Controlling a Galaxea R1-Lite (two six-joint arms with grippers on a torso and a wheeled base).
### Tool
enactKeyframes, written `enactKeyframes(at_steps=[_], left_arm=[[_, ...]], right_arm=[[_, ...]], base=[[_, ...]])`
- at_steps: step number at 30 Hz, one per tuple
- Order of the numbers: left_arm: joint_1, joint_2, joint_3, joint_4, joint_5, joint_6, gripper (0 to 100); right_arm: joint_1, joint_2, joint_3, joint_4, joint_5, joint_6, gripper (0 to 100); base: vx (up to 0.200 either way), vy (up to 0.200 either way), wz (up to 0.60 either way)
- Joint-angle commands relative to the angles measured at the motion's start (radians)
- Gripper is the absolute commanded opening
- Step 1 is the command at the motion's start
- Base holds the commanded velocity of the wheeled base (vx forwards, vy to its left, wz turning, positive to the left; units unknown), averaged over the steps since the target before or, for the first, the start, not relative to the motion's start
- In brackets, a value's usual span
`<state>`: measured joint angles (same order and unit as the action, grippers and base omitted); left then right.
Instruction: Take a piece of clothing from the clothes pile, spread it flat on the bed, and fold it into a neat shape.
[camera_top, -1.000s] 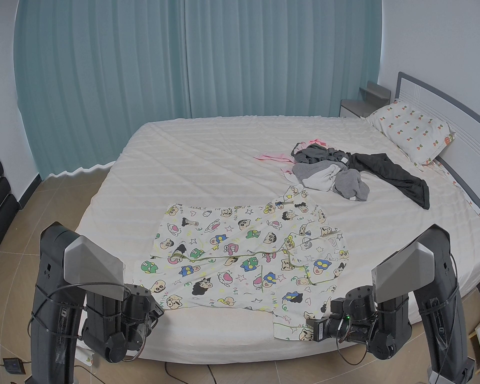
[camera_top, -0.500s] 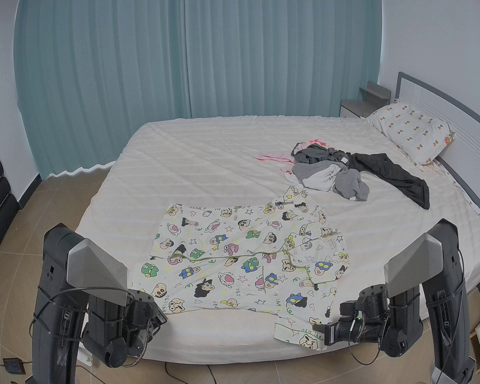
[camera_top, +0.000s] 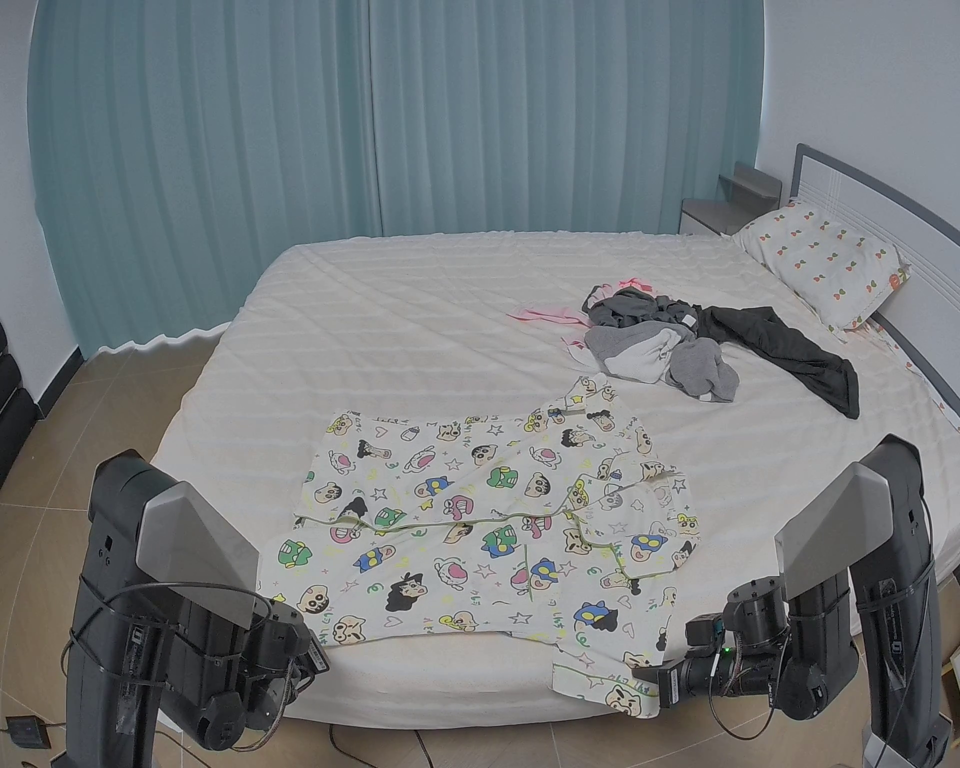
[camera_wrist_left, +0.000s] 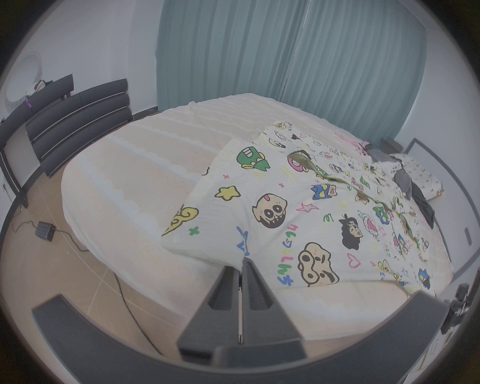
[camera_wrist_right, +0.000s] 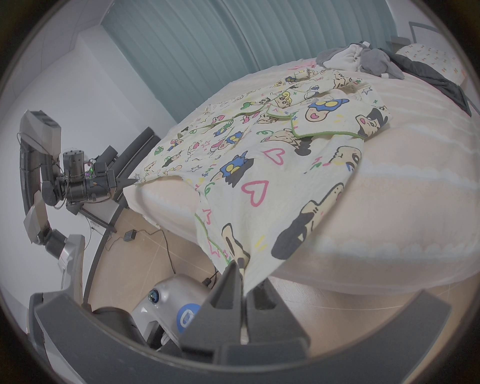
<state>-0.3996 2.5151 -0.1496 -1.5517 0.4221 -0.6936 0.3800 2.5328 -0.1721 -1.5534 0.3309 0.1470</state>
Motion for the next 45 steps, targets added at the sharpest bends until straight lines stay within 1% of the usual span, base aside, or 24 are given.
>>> enactKeyframes(at_steps=[1,5,8,10,15,18,22,24,25,30,31,34,35,39,42,45], left_arm=[[-0.024,0.002,0.041,-0.019,0.000,0.011,0],[-0.047,0.002,0.070,-0.019,-0.002,0.020,0],[-0.058,0.008,0.085,-0.019,-0.003,0.020,0],[-0.062,0.013,0.087,-0.019,-0.003,0.023,0],[-0.062,0.008,0.110,-0.019,-0.005,0.065,0],[-0.064,-0.010,0.104,-0.019,-0.003,0.066,0],[-0.058,-0.082,0.082,-0.019,-0.003,0.062,0],[-0.058,-0.087,0.081,-0.019,-0.003,0.062,0],[-0.058,-0.133,0.067,-0.019,-0.002,0.063,0],[-0.048,-0.187,0.030,-0.019,0.001,0.074,0],[-0.036,-0.202,0.004,-0.019,0.006,0.098,0],[-0.025,-0.223,-0.008,-0.019,0.007,0.112,0],[-0.015,-0.259,-0.018,-0.018,0.007,0.115,0],[0.007,-0.303,-0.024,-0.013,0.007,0.143,0],[0.019,-0.320,-0.021,-0.013,0.007,0.180,0],[0.016,-0.329,0.013,-0.013,0.007,0.233,0]], right_arm=[[0.002,-0.016,0.039,-0.013,0.013,-0.015,0],[0.000,-0.037,0.085,-0.013,0.042,-0.026,0],[-0.006,-0.040,0.125,-0.013,0.053,-0.072,0],[-0.006,-0.039,0.138,-0.013,0.059,-0.086,0],[-0.006,-0.046,0.169,-0.014,0.080,-0.099,0],[-0.010,-0.066,0.169,-0.014,0.085,-0.098,0],[-0.046,-0.121,0.166,-0.014,0.108,-0.093,0],[-0.047,-0.127,0.166,-0.014,0.109,-0.092,0],[-0.066,-0.167,0.164,-0.014,0.116,-0.087,0],[-0.084,-0.227,0.163,-0.013,0.116,-0.081,0],[-0.087,-0.262,0.160,-0.013,0.116,-0.058,0],[-0.087,-0.296,0.161,-0.013,0.116,-0.035,0],[-0.089,-0.327,0.161,-0.013,0.116,-0.021,0],[-0.093,-0.379,0.164,-0.013,0.112,-0.017,0],[-0.095,-0.413,0.163,-0.013,0.109,-0.017,0],[-0.095,-0.437,0.169,-0.011,0.108,-0.017,0]], base=[[0.000,0.000,0.00],[0.000,0.000,0.00],[0.000,0.000,0.00],[0.000,0.000,0.00],[0.000,0.000,0.00],[0.000,0.000,0.00],[0.000,0.000,0.00],[0.000,0.000,0.00],[0.000,0.000,0.00],[0.000,0.000,0.00],[0.000,0.000,0.00],[0.000,0.000,0.00],[0.000,0.000,0.00],[0.000,0.000,0.00],[0.000,0.000,0.00],[0.000,0.000,0.00]])
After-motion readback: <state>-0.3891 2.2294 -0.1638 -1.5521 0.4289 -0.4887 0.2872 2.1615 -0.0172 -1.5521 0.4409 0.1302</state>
